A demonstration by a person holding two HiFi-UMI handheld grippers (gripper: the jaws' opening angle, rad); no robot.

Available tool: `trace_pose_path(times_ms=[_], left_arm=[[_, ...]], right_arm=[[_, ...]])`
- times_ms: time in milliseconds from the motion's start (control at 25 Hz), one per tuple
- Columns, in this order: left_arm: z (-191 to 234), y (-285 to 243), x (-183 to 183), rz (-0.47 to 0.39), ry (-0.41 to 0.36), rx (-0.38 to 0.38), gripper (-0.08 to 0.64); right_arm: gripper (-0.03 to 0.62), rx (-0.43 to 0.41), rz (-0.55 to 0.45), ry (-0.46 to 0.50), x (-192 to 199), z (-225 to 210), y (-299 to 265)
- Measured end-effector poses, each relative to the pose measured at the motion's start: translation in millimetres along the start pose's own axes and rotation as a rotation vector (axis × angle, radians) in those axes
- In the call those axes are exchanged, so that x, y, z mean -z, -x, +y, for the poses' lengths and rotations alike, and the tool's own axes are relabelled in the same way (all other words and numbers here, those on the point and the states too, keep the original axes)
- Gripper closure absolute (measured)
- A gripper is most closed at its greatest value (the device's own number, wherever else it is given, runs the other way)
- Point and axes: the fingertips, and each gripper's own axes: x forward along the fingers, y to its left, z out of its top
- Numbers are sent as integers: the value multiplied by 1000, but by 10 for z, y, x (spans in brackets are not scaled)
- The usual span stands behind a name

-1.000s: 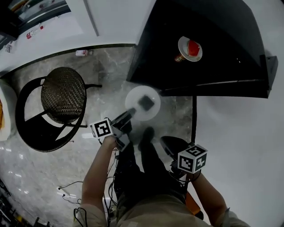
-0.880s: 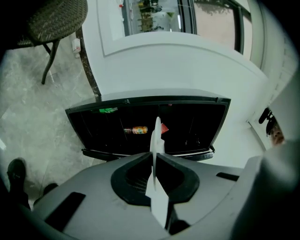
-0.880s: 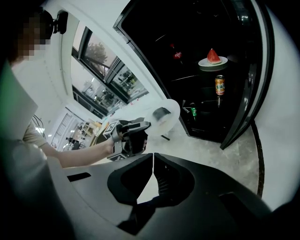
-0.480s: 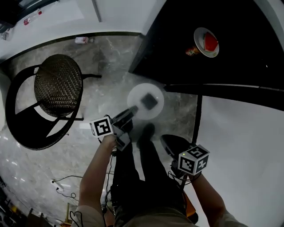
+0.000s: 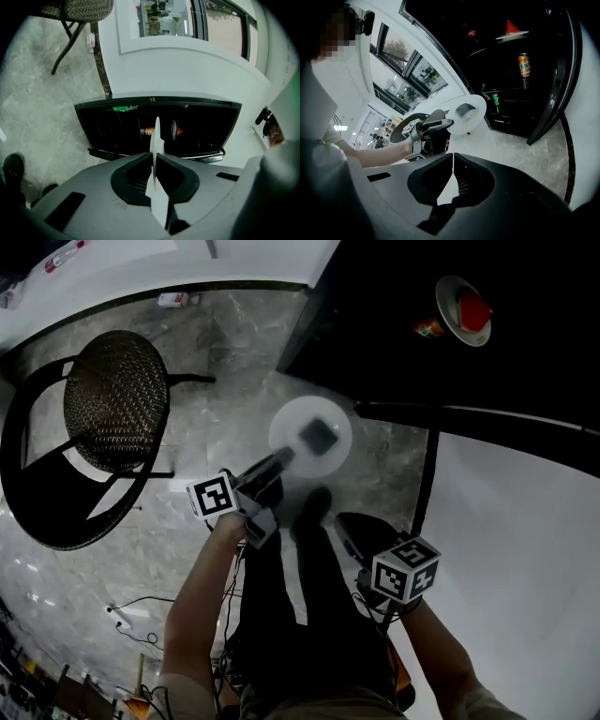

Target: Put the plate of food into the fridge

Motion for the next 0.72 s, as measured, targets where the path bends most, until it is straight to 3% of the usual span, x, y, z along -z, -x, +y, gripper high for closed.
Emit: trace_pose_path(times_ms=[200,440,720], left_arm=[[86,-114,-59,-2,-20,10,540],[207,-189,-66,-43,24,16,540],[332,-312,-33,-53,17,-9,540]], right_arm=[[568,18,4,39,-10,-73,-127],[568,8,0,53,-11,-65,-234],[568,5,24,55,57,-196,-269]])
